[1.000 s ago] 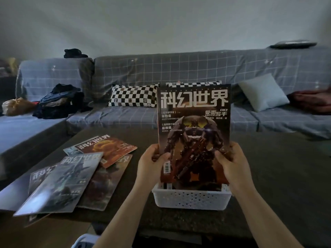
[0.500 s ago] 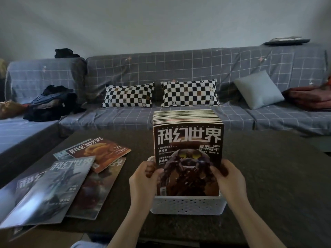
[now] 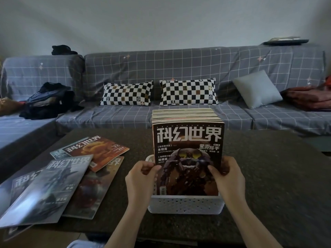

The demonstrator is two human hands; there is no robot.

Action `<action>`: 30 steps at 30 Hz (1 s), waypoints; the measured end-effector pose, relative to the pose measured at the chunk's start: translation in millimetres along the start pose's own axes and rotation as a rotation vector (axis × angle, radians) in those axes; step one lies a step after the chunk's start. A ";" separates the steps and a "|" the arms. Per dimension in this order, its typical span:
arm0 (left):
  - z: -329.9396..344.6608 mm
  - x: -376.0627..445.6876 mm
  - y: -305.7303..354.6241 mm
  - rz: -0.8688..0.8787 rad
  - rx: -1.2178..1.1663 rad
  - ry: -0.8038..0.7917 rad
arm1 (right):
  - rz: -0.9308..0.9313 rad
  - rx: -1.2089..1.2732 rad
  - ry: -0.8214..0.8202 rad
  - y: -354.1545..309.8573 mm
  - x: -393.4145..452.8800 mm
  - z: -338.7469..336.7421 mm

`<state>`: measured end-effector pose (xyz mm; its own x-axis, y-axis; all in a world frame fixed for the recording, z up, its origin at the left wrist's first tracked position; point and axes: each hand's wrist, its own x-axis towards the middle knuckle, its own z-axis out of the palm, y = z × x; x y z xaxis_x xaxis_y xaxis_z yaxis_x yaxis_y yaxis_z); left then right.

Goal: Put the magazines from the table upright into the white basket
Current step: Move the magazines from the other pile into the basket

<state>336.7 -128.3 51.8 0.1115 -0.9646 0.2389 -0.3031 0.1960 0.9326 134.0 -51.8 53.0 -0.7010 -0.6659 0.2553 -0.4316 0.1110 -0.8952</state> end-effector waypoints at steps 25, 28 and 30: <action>0.0 -21.9 5.7 0.162 0.092 -0.006 | -0.018 0.205 -0.016 0.2 -16.7 -11.1; -8.4 -27.3 8.3 0.156 0.031 -0.012 | -0.062 0.234 0.013 -1.6 -27.2 -12.7; -16.6 -29.1 10.1 0.154 0.040 -0.011 | -0.110 0.214 0.003 -5.5 -32.2 -11.1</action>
<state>346.1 -95.3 58.8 0.0505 -0.9256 0.3752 -0.3533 0.3348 0.8736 152.7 -22.8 53.8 -0.6583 -0.6629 0.3566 -0.3756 -0.1213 -0.9188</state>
